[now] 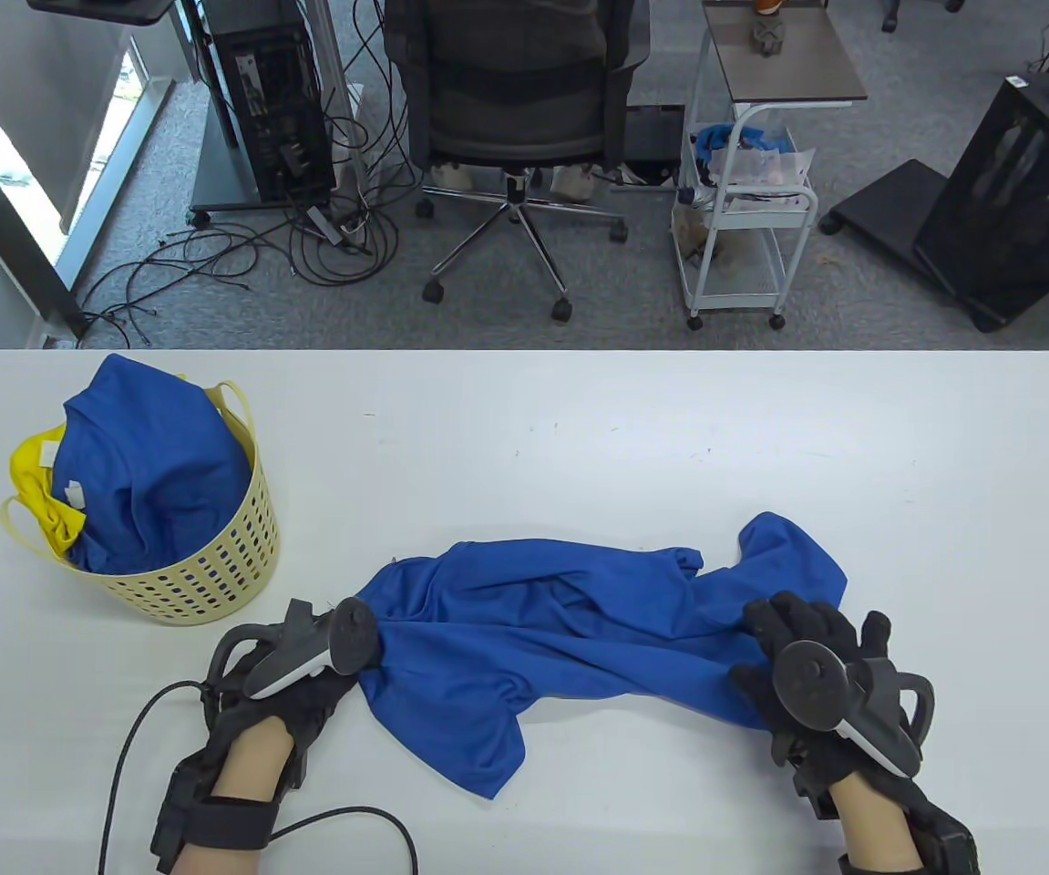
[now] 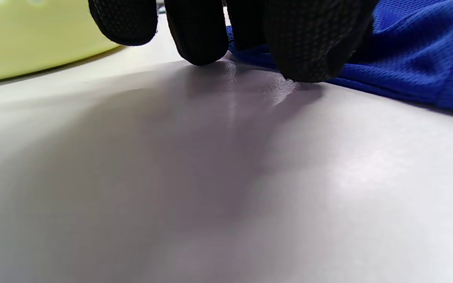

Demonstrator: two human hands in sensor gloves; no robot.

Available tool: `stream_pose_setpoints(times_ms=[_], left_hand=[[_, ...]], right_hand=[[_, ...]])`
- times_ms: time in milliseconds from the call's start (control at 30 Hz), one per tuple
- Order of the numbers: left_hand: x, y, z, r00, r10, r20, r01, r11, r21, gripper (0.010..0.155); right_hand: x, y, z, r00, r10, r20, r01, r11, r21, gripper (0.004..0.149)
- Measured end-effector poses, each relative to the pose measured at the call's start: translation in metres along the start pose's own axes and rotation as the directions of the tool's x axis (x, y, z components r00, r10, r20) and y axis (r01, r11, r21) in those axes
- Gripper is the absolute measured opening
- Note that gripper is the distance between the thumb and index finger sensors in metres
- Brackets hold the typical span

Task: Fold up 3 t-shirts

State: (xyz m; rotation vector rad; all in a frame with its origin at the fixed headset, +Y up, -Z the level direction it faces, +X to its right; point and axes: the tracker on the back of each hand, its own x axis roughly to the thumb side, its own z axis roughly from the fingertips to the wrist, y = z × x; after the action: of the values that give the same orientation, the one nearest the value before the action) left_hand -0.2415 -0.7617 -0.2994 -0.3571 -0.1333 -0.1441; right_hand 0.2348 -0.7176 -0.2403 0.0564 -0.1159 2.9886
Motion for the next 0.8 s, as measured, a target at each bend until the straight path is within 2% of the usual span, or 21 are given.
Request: stream_pose_setpoints(times_ms=[200,333,500,633,733,800], left_hand=[[0.002,0.001,-0.002,1.000,-0.004,-0.027,0.003,1.000,-0.026,0.052],[0.000,0.000,-0.006,0.999,0.022,-0.027,-0.021,0.999,0.028,0.043],[-0.001,0.000,-0.006,0.999,0.040,-0.006,-0.040,0.998,0.055,0.039],[-0.012,0.004,-0.005,0.993,0.111,0.031,-0.111,0.993,0.030,0.039],[-0.023,0.020,0.009,0.979,0.188,0.077,-0.199,0.966,0.167,0.039],[-0.027,0.036,0.021,0.965,0.240,0.103,-0.259,0.924,0.280,0.039]], right_hand=[[0.001,0.001,0.000,1.000,0.002,0.002,-0.002,1.000,0.013,0.067],[0.002,0.003,0.001,1.000,0.003,-0.002,-0.003,1.000,0.026,0.067],[0.002,0.004,0.000,1.000,-0.005,-0.009,0.005,1.000,0.029,0.066],[0.001,0.004,-0.001,1.000,-0.020,-0.013,0.020,0.999,0.041,0.065],[0.001,0.003,-0.002,0.999,-0.043,-0.011,0.043,0.998,0.039,0.065],[0.000,0.002,-0.003,0.997,-0.072,-0.008,0.072,0.997,0.034,0.065]])
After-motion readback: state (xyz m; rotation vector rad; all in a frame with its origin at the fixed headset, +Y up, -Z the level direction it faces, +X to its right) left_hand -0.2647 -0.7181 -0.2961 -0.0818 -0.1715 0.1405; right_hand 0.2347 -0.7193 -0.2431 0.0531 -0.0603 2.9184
